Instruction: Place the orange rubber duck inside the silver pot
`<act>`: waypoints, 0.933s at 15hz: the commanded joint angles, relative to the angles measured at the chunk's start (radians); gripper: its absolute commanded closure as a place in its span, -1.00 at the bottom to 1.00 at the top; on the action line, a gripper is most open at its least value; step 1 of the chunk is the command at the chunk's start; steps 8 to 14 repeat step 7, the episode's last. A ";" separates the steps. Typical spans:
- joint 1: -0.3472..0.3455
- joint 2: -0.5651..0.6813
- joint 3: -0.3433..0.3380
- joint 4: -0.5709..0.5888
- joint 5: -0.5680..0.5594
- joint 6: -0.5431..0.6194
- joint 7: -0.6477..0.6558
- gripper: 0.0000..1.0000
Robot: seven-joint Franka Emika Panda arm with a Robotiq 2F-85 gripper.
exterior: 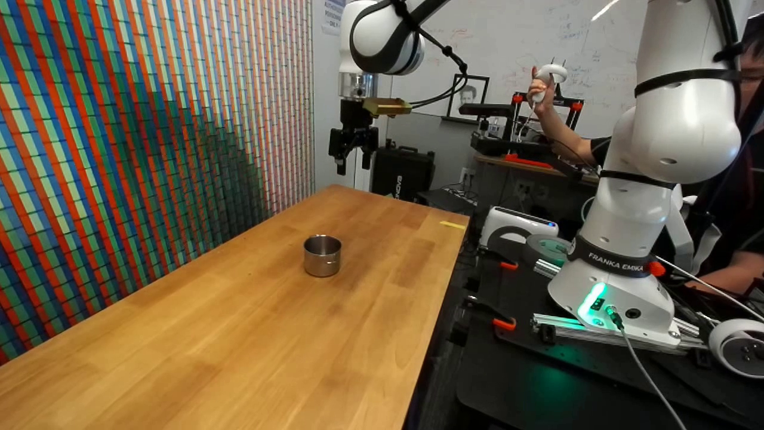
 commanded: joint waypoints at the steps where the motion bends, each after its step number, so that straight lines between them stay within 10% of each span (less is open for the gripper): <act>1: 0.004 -0.008 0.023 0.058 -0.020 -0.109 -0.024 -1.00; 14: 0.005 0.000 0.028 0.060 -0.028 -0.138 -0.006 -1.00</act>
